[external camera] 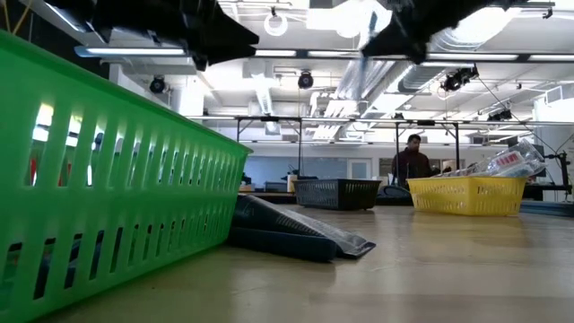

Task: Pick & Place Travel size toiletries
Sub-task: Put the blue toothbrush into the yellow bin

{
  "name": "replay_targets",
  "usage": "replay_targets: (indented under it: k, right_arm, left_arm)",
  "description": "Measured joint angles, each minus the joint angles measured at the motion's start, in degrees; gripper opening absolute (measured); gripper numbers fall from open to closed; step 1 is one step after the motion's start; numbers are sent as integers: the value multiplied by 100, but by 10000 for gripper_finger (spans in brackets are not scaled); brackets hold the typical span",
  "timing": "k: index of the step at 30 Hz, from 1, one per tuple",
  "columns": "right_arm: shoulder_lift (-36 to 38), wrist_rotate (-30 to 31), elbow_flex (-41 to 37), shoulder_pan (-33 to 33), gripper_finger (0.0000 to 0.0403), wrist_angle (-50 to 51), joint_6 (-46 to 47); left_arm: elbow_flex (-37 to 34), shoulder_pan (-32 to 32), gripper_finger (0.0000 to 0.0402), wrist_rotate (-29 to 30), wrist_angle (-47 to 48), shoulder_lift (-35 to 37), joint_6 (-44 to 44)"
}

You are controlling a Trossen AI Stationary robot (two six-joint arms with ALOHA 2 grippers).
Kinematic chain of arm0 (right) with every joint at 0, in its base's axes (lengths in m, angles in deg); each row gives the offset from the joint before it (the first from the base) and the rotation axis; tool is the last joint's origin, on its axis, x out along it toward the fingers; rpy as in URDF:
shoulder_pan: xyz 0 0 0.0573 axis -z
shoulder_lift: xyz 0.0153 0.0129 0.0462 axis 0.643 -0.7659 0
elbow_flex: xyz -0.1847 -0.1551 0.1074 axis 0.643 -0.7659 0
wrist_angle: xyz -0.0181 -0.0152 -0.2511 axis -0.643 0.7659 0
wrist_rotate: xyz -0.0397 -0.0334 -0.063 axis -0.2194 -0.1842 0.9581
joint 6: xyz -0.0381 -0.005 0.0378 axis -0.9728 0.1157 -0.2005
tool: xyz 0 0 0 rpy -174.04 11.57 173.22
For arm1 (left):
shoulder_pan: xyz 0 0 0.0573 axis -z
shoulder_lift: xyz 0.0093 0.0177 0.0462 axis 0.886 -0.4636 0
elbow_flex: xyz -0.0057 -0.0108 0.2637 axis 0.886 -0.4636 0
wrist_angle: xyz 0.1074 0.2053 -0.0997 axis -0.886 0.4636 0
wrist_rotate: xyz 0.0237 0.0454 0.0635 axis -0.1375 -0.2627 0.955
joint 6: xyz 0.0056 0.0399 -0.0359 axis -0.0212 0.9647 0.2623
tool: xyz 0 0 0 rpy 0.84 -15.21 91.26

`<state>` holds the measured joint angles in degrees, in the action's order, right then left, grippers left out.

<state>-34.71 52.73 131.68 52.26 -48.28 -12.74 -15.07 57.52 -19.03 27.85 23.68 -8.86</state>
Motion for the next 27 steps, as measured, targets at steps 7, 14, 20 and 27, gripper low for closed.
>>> replay_targets:
  k: [7,14,20,27]
  right_arm:
    - [675,1219,0,2,11,2351,1471]
    - [592,1432,-2,2,11,3837,2677]
    - [446,1428,-2,0,11,4541,3240]
    - [85,1272,-186,0,11,4703,3571]
  left_arm:
    - [-1,0,193,47,92,-1,0]
    - [-2,0,193,128,220,-1,-45]
    - [-2,0,193,132,266,-1,-48]
    - [-2,0,193,147,302,-1,-49]
